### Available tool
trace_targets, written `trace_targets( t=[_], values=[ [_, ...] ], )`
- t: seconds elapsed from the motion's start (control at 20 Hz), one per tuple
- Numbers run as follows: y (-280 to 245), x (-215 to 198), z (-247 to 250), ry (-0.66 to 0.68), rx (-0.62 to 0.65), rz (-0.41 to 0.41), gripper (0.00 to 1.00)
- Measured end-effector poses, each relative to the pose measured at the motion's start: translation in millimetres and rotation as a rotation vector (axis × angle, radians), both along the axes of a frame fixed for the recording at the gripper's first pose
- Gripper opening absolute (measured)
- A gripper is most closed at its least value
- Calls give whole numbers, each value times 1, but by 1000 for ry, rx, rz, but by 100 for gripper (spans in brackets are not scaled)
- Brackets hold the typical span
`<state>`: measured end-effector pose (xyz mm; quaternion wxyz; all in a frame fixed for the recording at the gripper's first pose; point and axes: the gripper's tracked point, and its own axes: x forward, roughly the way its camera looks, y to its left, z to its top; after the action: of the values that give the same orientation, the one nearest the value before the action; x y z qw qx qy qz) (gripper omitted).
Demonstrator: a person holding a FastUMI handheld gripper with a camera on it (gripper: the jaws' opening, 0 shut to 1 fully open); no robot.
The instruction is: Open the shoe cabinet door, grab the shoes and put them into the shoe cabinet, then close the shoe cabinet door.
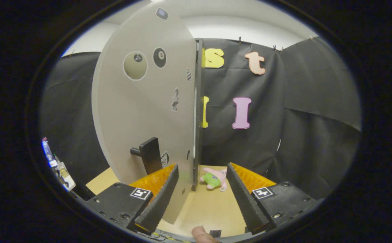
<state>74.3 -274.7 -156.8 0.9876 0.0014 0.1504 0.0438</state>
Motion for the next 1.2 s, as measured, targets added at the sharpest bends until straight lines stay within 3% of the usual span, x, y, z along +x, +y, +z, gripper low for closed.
trace_targets(
  t=[0.65, 0.95, 1.2],
  values=[
    [132, 20, 8, -45, -85, -102, 95],
    [207, 60, 5, -74, -62, -68, 96],
    [255, 104, -11, -16, -20, -9, 97]
  ],
)
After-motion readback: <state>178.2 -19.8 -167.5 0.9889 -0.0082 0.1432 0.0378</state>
